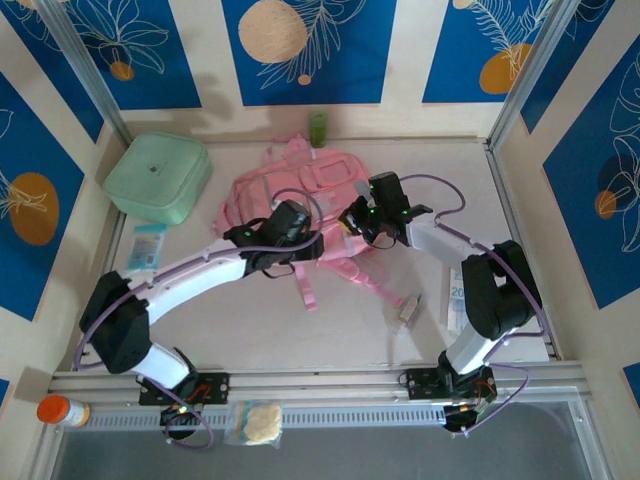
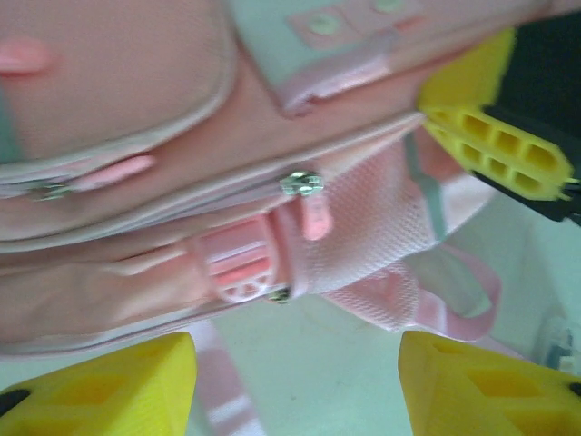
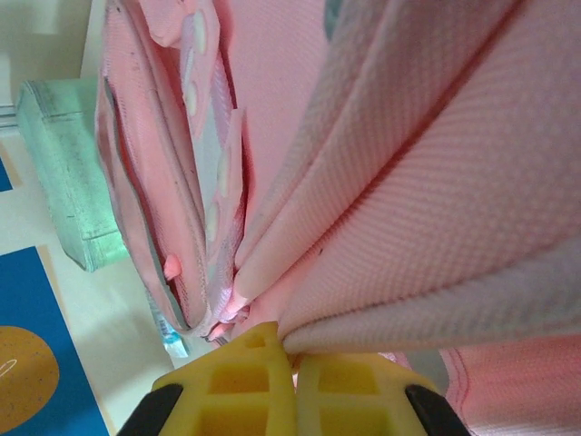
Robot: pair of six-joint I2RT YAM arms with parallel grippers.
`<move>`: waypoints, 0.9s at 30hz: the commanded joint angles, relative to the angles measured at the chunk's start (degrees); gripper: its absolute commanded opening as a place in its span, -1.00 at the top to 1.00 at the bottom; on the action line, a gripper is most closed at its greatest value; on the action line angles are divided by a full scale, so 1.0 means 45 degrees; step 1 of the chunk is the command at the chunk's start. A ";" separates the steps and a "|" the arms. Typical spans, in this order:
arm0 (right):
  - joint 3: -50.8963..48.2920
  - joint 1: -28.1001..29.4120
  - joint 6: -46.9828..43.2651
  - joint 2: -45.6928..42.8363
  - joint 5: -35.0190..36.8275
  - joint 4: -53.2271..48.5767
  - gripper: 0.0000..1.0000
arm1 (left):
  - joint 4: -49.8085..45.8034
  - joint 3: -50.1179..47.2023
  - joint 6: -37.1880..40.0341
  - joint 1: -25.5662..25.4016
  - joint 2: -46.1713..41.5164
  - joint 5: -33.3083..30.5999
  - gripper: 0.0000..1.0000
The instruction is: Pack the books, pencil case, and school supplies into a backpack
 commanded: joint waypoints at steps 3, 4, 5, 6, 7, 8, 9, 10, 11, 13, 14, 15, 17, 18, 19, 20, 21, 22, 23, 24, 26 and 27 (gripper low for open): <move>0.0231 0.0134 0.0261 -0.0853 -0.0167 0.0241 1.00 | 0.0362 0.1441 -0.0065 -0.0654 0.1908 0.0109 -0.11; 0.0207 0.0141 0.0273 -0.0849 -0.0130 0.0297 1.00 | 0.0564 0.1554 -0.0082 -0.0662 0.2214 0.0119 -0.08; 0.0230 0.0149 0.0283 -0.0859 -0.0108 0.0220 1.00 | 0.0792 0.1654 -0.0039 -0.0650 0.2451 0.0124 -0.08; 0.0245 0.0149 0.0302 -0.0859 -0.0106 0.0211 1.00 | 0.0854 0.1804 0.0016 -0.0656 0.2644 0.0095 -0.07; 0.0245 0.0164 0.0302 -0.0852 -0.0143 0.0239 1.00 | 0.0765 0.2034 0.0114 -0.0650 0.2853 -0.0044 -0.05; 0.0241 0.0167 0.0307 -0.0859 -0.0146 0.0232 1.00 | 0.0385 0.2351 -0.0023 -0.0642 0.3153 -0.0502 -0.04; 0.0253 0.0154 0.0325 -0.0859 -0.0147 0.0241 1.00 | -0.0126 0.2649 -0.0244 -0.0608 0.3411 -0.0944 0.01; 0.0228 0.0150 0.0344 -0.0836 -0.0164 0.0232 1.00 | -0.0497 0.2932 -0.0348 -0.0610 0.3639 -0.1264 0.05; 0.0215 0.0149 0.0365 -0.0837 -0.0166 0.0251 1.00 | -0.0579 0.3061 -0.0386 -0.0609 0.3802 -0.1461 0.07; 0.0170 0.0119 0.0395 -0.0839 -0.0157 0.0254 1.00 | -0.0716 0.3035 -0.0869 -0.0610 0.3919 -0.1893 0.17; 0.0153 0.0096 0.0424 -0.0829 -0.0181 0.0288 1.00 | -0.0673 0.2914 -0.1080 -0.0615 0.3893 -0.2162 0.20; 0.0131 0.0075 0.0443 -0.0820 -0.0233 0.0318 1.00 | -0.0616 0.2778 -0.1274 -0.0606 0.3878 -0.2340 0.20; 0.0109 0.0044 0.0501 -0.0820 -0.0286 0.0323 1.00 | -0.0687 0.2488 -0.1690 -0.0606 0.3721 -0.3008 0.20; 0.0090 0.0032 0.0508 -0.0820 -0.0303 0.0352 1.00 | -0.0803 0.2378 -0.1907 -0.0591 0.3651 -0.3303 0.20; 0.0087 0.0035 0.0517 -0.0833 -0.0306 0.0341 1.00 | -0.0896 0.2230 -0.2100 -0.0571 0.3563 -0.3598 0.20; 0.0108 0.0033 0.0502 -0.0839 -0.0322 0.0333 1.00 | -0.0787 0.2127 -0.2032 -0.0520 0.3530 -0.3625 0.19; 0.0128 0.0039 0.0493 -0.0839 -0.0341 0.0339 1.00 | -0.0738 0.2127 -0.1944 -0.0461 0.3531 -0.3545 0.18; 0.0137 0.0049 0.0481 -0.0839 -0.0352 0.0339 1.00 | -0.0666 0.2186 -0.1857 -0.0327 0.3636 -0.3281 0.17; 0.0148 0.0051 0.0483 -0.0839 -0.0323 0.0329 1.00 | -0.0554 0.2296 -0.1687 -0.0251 0.3744 -0.3043 0.17; 0.0138 0.0070 0.0487 -0.0839 -0.0308 0.0338 1.00 | -0.0578 0.2448 -0.1633 -0.0220 0.3844 -0.3045 0.17; 0.0165 0.0073 0.0486 -0.0820 -0.0325 0.0328 1.00 | -0.0863 0.2812 -0.1562 -0.0215 0.4033 -0.3364 0.18; 0.0167 0.0080 0.0471 -0.0820 -0.0306 0.0297 1.00 | -0.0978 0.2923 -0.1516 -0.0215 0.4056 -0.3596 0.18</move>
